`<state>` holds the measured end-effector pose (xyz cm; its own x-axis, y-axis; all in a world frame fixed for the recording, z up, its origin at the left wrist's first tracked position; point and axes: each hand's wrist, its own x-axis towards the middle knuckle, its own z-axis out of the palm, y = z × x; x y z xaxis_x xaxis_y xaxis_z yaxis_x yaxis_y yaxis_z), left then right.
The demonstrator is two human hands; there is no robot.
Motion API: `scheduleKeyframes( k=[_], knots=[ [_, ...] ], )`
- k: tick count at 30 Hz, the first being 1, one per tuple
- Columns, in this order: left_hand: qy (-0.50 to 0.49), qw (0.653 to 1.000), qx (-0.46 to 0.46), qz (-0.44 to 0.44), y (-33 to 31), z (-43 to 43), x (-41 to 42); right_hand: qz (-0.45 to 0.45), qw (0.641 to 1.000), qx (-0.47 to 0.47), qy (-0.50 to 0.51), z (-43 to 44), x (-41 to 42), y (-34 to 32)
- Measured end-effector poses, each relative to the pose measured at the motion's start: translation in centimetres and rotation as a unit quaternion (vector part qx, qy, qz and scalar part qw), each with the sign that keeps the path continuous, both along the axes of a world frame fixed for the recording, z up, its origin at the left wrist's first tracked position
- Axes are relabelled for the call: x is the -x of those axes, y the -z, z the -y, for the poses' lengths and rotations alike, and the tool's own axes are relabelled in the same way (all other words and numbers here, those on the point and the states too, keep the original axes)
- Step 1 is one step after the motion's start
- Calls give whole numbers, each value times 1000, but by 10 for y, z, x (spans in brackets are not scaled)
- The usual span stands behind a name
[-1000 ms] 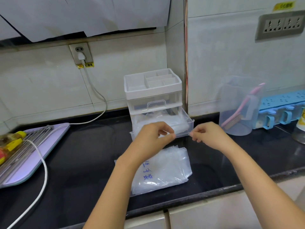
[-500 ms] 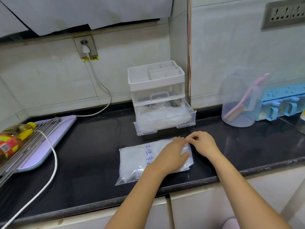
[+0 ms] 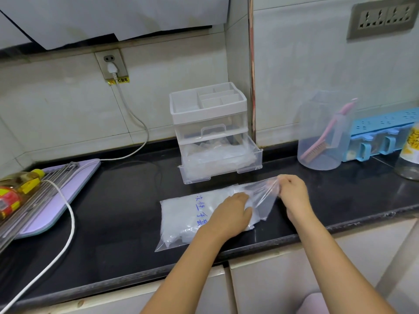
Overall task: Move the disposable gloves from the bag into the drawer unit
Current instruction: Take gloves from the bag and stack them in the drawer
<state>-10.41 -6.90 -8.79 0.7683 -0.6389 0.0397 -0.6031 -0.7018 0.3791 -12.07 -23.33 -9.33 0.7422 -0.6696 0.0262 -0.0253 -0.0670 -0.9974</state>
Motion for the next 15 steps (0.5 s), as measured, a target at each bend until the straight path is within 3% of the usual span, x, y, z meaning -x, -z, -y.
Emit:
scheduleKeyframes(
  k=[3, 6, 12, 15],
  knots=[
    [-6, 1000, 17, -7, -1, -1, 2, 59, 991, -113, 34, 9, 13, -22],
    [-13, 999, 47, -8, -4, -3, 4, 106, 987, -110, 57, 17, 25, -56],
    [-36, 994, 68, -73, -11, -2, -2, 142, 989, 40, -26, 15, 47, -123],
    [-96, 976, 186, -68, -28, -4, -8, 125, 969, 154, -149, 1, 53, -152]
  ],
)
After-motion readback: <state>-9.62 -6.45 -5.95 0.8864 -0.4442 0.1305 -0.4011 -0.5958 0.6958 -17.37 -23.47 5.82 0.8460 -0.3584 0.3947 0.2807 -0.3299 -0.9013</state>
